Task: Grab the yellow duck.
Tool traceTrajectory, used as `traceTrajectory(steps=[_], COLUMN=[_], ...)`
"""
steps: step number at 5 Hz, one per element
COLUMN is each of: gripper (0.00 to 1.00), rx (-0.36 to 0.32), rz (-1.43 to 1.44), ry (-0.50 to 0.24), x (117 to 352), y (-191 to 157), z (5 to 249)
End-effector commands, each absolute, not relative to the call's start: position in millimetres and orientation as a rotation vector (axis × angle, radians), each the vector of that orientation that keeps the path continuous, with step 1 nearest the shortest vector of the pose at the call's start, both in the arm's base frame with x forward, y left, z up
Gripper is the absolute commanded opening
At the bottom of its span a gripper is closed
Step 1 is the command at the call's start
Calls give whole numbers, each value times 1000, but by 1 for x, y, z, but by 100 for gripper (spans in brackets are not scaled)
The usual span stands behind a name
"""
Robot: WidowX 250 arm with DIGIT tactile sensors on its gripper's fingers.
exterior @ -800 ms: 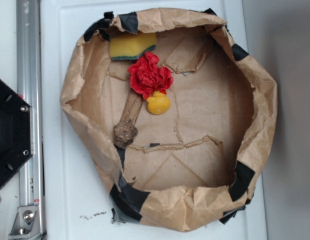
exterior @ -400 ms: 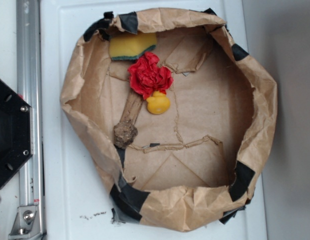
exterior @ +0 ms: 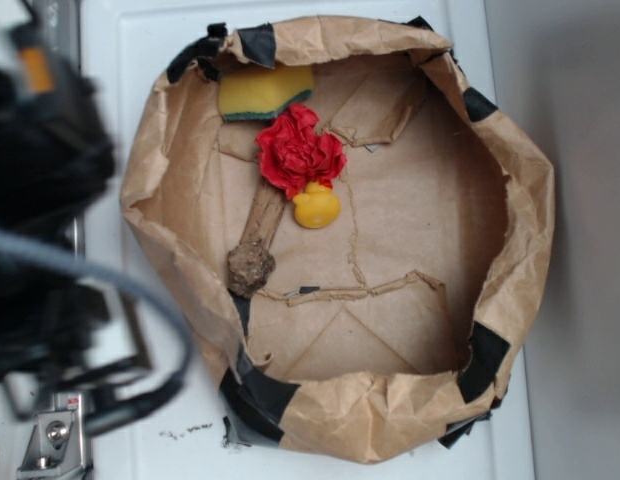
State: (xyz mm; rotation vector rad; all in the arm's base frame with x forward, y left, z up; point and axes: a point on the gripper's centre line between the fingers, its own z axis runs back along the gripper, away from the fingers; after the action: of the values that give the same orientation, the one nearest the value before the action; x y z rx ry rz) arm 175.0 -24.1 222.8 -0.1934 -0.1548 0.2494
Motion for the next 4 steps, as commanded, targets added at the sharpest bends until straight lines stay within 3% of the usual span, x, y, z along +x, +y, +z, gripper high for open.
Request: traceTrajectory(steps=[1, 3, 4], gripper=[100, 100, 100], rx=[-128, -19, -18], rz=[644, 1006, 1018], ry=[-344, -318, -264], x=[238, 261, 275], y=[-13, 24, 27], z=[190, 136, 113])
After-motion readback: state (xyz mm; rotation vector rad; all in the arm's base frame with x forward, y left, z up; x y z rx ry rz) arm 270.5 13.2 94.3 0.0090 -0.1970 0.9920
